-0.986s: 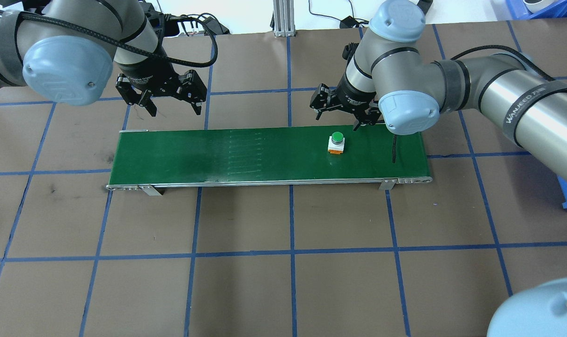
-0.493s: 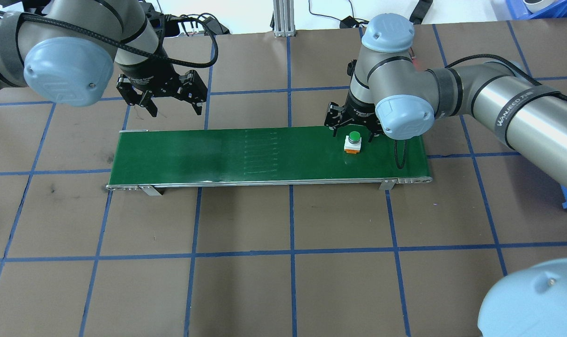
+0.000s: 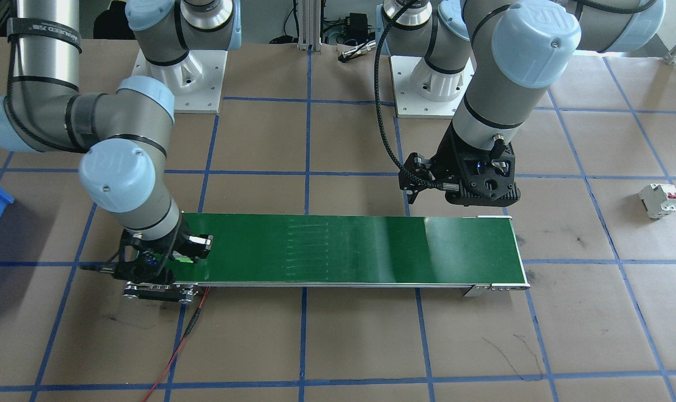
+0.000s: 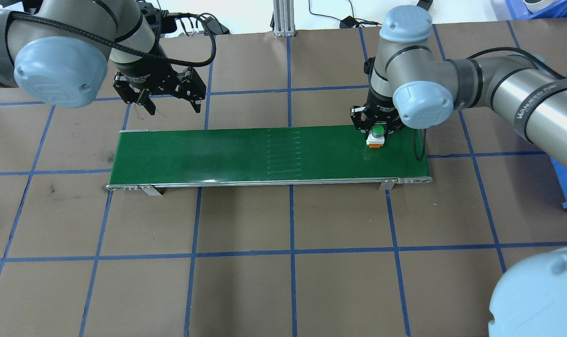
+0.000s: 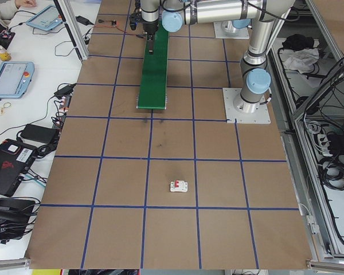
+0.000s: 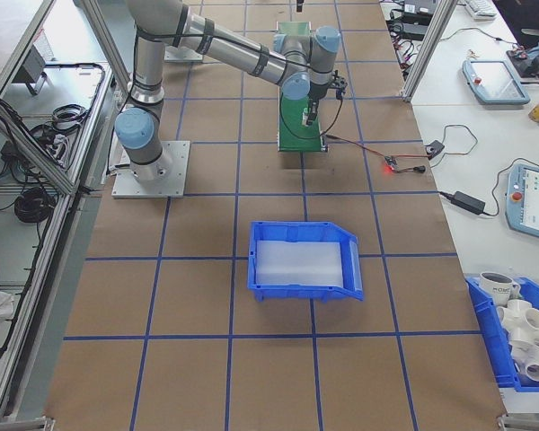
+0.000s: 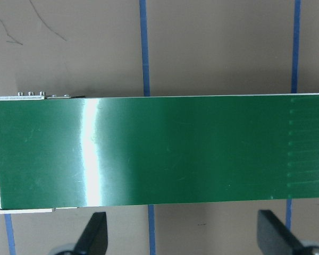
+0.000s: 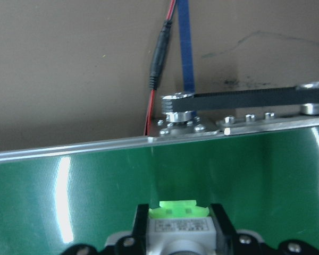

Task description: Move button from left to right

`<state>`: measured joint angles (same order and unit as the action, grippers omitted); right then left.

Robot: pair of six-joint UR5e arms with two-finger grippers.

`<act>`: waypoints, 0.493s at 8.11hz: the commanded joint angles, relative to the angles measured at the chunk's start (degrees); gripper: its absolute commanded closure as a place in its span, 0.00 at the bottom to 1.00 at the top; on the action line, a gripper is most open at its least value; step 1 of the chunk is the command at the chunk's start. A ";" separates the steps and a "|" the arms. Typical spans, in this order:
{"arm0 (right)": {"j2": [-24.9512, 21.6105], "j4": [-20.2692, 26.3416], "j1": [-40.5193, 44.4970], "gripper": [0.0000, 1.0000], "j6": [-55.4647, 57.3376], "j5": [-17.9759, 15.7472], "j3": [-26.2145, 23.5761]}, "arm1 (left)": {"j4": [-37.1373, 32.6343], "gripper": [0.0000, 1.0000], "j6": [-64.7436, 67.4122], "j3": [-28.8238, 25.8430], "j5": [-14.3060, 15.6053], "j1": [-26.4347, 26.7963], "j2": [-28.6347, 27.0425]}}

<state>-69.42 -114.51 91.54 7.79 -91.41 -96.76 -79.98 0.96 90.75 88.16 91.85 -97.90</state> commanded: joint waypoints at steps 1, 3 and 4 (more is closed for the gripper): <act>-3.08 7.16 -9.32 1.00 -15.44 0.01 5.42 | 0.00 0.00 0.00 0.22 -0.01 0.00 0.08; -5.62 9.39 -17.68 1.00 -33.01 -0.78 6.41 | 0.00 0.00 -0.08 0.31 0.08 0.00 0.25; -7.20 10.18 -21.80 1.00 -41.54 -2.61 6.41 | 0.09 0.00 0.00 0.13 -0.01 0.09 0.25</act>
<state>-73.92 -106.28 77.49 -17.60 -91.88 -90.90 -79.98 0.94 91.00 88.21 91.85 -97.73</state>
